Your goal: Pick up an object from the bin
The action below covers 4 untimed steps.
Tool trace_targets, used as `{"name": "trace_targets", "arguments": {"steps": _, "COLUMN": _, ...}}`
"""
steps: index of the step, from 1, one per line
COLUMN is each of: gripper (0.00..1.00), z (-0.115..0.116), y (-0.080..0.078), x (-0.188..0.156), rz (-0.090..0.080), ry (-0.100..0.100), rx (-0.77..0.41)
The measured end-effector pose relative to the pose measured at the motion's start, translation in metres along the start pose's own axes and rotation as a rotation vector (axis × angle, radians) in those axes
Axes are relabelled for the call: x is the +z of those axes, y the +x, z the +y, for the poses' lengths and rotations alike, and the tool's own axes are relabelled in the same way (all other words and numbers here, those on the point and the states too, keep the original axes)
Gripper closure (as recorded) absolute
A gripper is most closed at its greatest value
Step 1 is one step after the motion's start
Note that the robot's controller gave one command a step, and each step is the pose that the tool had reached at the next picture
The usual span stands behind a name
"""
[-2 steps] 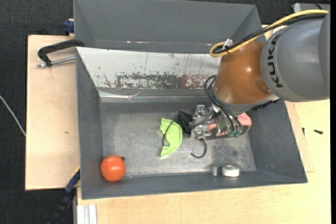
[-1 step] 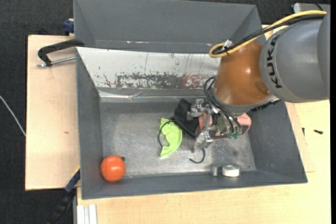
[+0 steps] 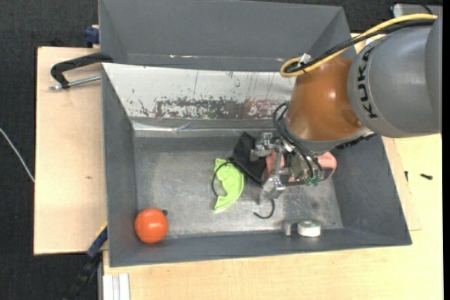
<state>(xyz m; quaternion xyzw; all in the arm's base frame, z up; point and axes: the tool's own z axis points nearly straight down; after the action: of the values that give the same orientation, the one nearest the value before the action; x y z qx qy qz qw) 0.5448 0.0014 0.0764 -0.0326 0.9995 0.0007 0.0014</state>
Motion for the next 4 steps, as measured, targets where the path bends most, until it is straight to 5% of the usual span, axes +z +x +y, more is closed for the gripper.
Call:
{"name": "trace_targets", "arguments": {"steps": 1, "gripper": 1.0, "z": -0.0085, "y": -0.0178, "x": -0.0009, "rz": -0.011, "ry": -0.002, "rx": 0.223}}
{"name": "trace_targets", "arguments": {"steps": 2, "gripper": 0.0, "z": -0.0087, "y": -0.0151, "x": 0.0014, "rz": -0.002, "ry": -0.001, "rx": 0.223}}
{"name": "trace_targets", "arguments": {"steps": 3, "gripper": 0.0, "z": -0.0088, "y": -0.0152, "x": 0.0014, "rz": -0.002, "ry": -0.001, "rx": 0.223}}
{"name": "trace_targets", "arguments": {"steps": 4, "gripper": 1.0, "z": -0.0144, "y": -0.0153, "x": 0.0, "rz": -0.01, "ry": -0.006, "rx": 0.482}}
